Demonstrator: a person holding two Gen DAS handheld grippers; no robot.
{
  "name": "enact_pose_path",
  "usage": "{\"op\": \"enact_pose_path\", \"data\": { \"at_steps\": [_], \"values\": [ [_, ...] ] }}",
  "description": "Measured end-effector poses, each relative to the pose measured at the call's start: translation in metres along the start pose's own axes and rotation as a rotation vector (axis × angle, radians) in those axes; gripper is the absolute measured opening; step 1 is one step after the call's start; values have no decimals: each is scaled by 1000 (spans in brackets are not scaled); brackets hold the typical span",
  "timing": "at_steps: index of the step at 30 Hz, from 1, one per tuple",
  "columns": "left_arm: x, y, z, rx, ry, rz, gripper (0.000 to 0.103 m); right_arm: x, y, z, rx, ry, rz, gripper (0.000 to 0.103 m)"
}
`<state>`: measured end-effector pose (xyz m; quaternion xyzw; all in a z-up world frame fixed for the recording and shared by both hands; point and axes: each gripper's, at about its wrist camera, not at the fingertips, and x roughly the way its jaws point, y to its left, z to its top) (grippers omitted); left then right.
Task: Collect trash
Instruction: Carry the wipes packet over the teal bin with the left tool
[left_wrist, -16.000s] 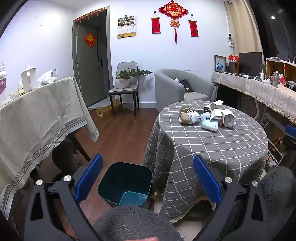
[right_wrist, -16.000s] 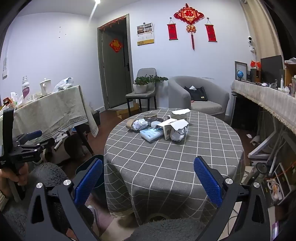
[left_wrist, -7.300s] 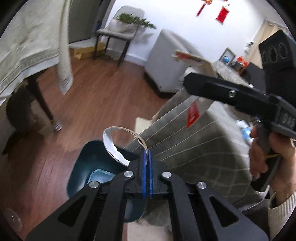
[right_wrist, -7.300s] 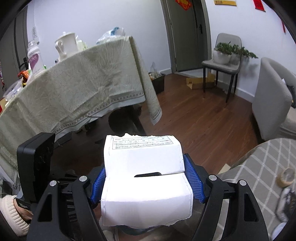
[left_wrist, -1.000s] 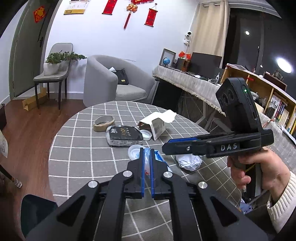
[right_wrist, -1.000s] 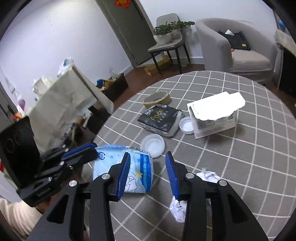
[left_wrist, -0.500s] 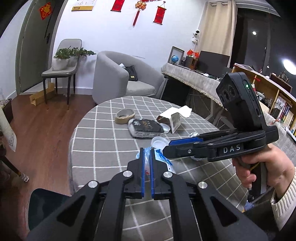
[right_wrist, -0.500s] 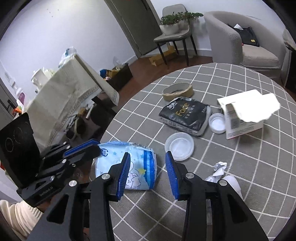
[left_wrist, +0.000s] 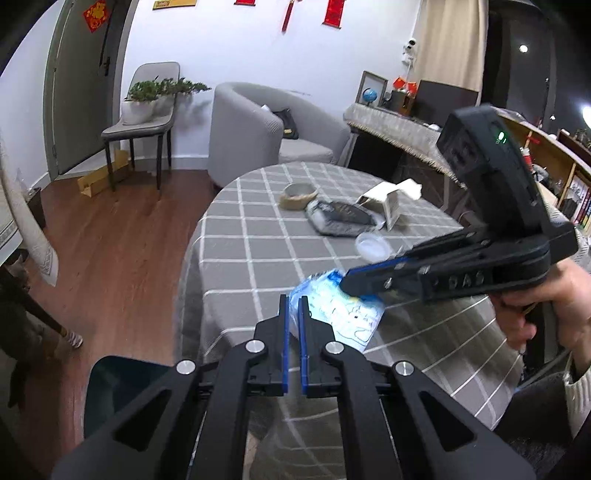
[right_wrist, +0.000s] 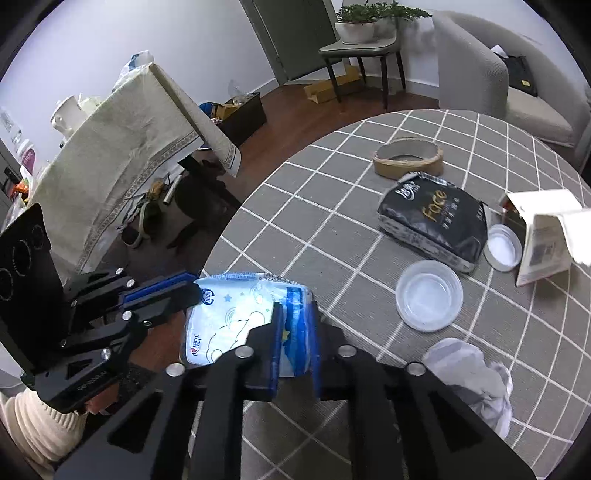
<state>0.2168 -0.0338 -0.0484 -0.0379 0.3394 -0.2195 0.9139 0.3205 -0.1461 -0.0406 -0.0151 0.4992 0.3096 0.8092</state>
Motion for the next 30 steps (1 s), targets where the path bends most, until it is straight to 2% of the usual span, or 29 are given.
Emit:
{"op": "enact_pose_path", "data": {
  "at_steps": [7, 19, 25, 30],
  "values": [
    [-9, 17, -7, -23, 7, 31, 5, 5, 23, 12, -51, -30, -16, 2],
    [-45, 69, -19, -120, -52, 82, 4, 22, 88, 46, -141, -114, 17, 2],
    [-59, 99, -31, -170, -46, 117, 4, 46, 124, 58, -184, -98, 36, 2],
    [-64, 125, -43, -219, -4, 162, 4, 75, 147, 63, -208, -51, 44, 2]
  ]
}}
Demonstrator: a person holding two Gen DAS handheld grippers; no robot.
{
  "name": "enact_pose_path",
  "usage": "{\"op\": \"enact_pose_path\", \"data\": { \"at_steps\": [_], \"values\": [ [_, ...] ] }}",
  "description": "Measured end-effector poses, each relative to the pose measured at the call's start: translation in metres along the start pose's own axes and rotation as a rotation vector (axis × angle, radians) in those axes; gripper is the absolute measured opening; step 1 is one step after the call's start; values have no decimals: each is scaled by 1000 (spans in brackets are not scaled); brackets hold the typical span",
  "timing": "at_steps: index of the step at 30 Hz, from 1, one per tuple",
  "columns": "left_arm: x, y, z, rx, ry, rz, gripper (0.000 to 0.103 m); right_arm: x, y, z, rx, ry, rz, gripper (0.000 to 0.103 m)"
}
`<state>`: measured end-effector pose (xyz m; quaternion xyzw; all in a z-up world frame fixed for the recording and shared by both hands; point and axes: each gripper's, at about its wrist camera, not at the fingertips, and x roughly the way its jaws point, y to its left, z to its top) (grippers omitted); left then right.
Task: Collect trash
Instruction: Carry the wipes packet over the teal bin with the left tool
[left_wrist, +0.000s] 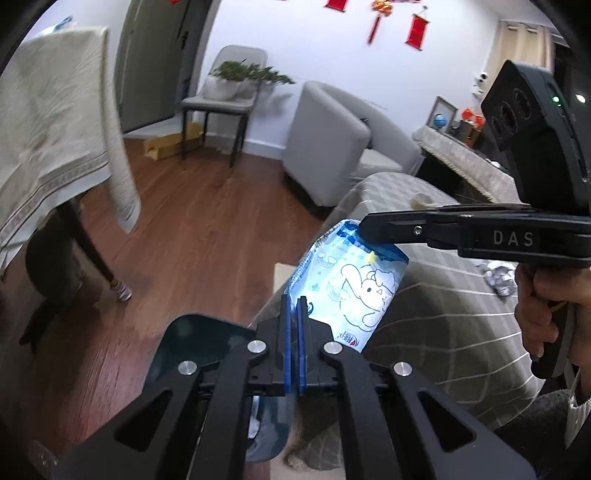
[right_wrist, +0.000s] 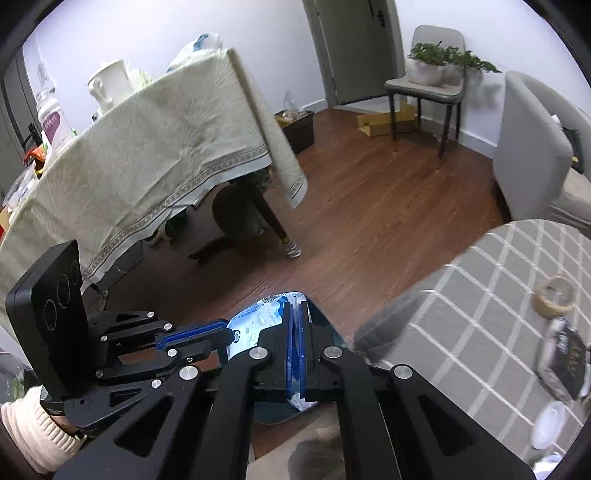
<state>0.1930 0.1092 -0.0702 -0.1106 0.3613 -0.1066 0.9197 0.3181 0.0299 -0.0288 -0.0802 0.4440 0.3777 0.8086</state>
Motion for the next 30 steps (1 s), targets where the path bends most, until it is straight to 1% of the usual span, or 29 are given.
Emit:
{"op": "enact_pose_path", "data": {
  "at_steps": [7, 14, 19, 24, 30],
  "values": [
    [9, 32, -11, -52, 80, 47, 3, 42, 18, 1, -18, 84, -7, 2],
    [25, 62, -33, -85, 169, 94, 3, 93, 33, -3, -21, 194, -20, 2],
    [38, 82, -51, -106, 250, 122, 3, 126, 40, -12, -8, 270, -1, 2],
    [50, 93, -65, -123, 307, 139, 3, 157, 44, -23, -1, 339, -9, 2],
    [68, 106, -80, -145, 374, 145, 3, 184, 41, -39, 12, 412, -23, 2]
  ]
}}
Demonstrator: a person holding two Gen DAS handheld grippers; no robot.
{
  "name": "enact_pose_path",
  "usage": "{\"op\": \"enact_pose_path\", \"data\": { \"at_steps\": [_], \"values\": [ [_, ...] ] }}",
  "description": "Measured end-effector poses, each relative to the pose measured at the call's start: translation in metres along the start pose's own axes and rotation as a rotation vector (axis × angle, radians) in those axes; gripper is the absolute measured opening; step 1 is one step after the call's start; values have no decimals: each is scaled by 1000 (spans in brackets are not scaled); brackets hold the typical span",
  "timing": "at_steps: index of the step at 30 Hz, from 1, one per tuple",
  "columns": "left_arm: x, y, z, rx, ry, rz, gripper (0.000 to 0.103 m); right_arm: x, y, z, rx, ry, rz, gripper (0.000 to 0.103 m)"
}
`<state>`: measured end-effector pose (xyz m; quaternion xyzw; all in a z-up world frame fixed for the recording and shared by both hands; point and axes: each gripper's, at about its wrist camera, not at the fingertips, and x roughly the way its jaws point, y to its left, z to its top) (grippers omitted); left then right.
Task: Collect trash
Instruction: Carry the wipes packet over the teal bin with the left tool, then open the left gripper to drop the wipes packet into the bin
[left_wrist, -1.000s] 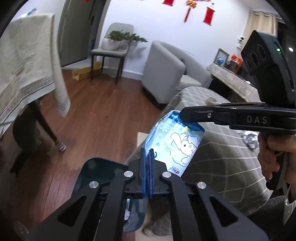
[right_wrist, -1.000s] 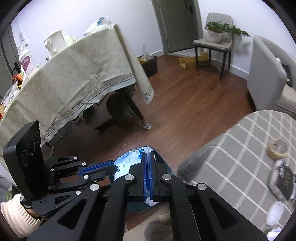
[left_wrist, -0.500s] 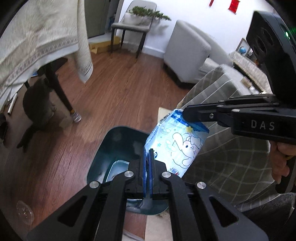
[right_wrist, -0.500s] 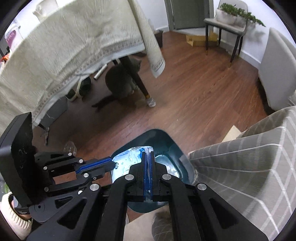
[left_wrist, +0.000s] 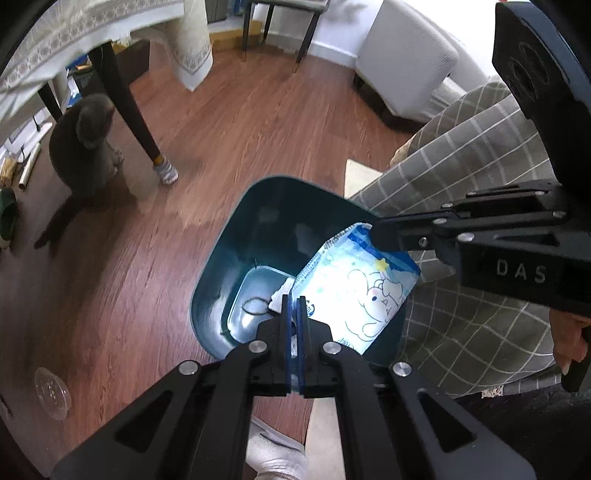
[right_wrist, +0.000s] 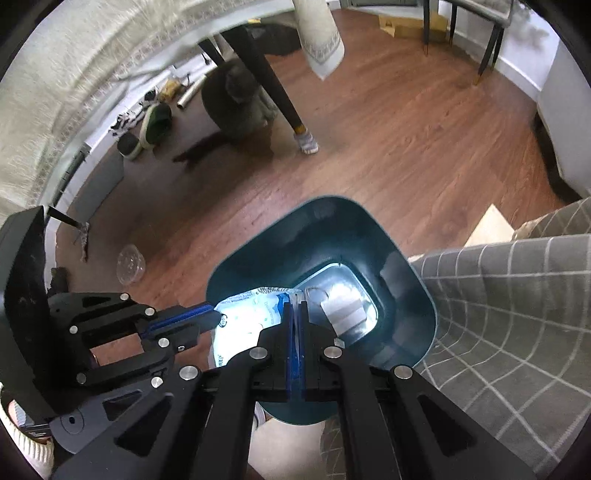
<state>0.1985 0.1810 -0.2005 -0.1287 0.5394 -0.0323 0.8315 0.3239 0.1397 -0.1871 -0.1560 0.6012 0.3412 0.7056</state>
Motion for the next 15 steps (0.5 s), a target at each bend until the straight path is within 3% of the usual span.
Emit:
{"op": "enact_pose_path", "data": {
  "at_steps": [15],
  "values": [
    [37, 3, -10, 1, 118, 21, 4, 52, -13, -12, 67, 120, -1, 2]
  ]
}}
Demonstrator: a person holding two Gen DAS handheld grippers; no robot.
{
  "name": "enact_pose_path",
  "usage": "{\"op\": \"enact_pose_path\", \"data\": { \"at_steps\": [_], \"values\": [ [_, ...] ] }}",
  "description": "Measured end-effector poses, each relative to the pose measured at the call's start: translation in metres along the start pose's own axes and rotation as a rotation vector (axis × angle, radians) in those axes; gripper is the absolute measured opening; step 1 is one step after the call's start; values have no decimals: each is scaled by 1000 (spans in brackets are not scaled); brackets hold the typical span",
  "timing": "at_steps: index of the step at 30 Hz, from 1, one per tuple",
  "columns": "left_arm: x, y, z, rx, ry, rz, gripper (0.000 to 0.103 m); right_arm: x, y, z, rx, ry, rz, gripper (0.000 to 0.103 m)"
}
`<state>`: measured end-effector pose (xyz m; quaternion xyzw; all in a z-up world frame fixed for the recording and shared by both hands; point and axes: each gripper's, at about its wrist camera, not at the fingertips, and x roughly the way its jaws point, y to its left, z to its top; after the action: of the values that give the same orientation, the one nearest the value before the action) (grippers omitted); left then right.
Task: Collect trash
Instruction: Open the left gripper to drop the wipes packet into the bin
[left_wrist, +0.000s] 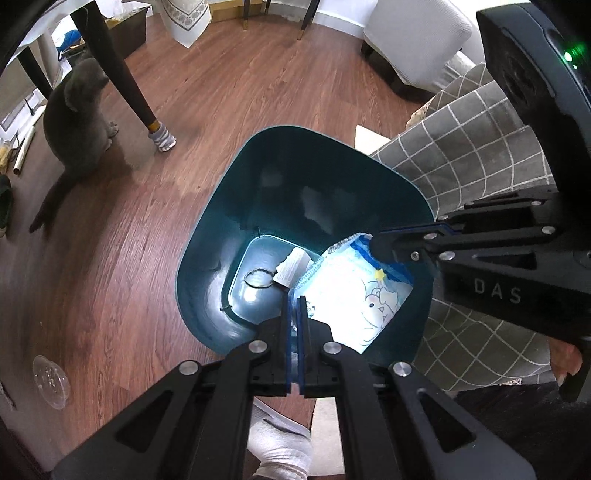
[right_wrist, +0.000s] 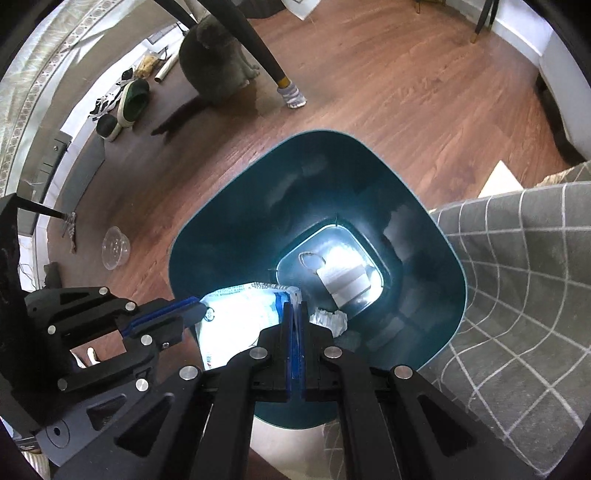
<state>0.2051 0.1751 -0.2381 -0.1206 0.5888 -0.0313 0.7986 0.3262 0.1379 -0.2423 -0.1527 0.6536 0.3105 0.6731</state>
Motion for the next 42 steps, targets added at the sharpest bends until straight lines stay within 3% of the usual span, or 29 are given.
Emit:
{"op": "enact_pose_path", "data": {
  "at_steps": [5, 7, 10, 11, 12, 20, 22, 24, 35, 39, 42],
  "values": [
    [5, 3, 0, -3, 11, 8, 5, 3, -1, -1, 7, 12, -16, 3],
    [7, 4, 0, -14, 18, 6, 6, 3, -3, -1, 15, 13, -22, 9],
    [5, 6, 0, -21, 12, 14, 23, 1, -9, -2, 33, 5, -26, 21],
    [2, 6, 1, -23, -1, 17, 33, 0, -11, -2, 39, -2, -25, 34],
    [-2, 6, 1, -26, -14, 18, 42, -1, -12, -3, 42, -6, -24, 41],
    [-39, 4, 11, -25, -103, 37, 60, -25, -7, -4, 29, -66, -18, 41],
    [-54, 0, 14, -11, -140, 53, 66, -43, -1, -4, 4, -111, -44, 42],
    [-71, -3, 16, 11, -179, 76, 69, -64, 3, -5, -14, -166, -59, 49],
    [-156, -23, 23, 59, -429, 87, 87, -174, 13, -26, -44, -506, -41, 59],
    [-179, -31, 23, 69, -508, 87, 93, -199, 8, -29, -34, -605, -45, 73],
    [-193, -37, 26, 69, -559, 86, 94, -213, 4, -33, -33, -650, -66, 78]
  ]
}}
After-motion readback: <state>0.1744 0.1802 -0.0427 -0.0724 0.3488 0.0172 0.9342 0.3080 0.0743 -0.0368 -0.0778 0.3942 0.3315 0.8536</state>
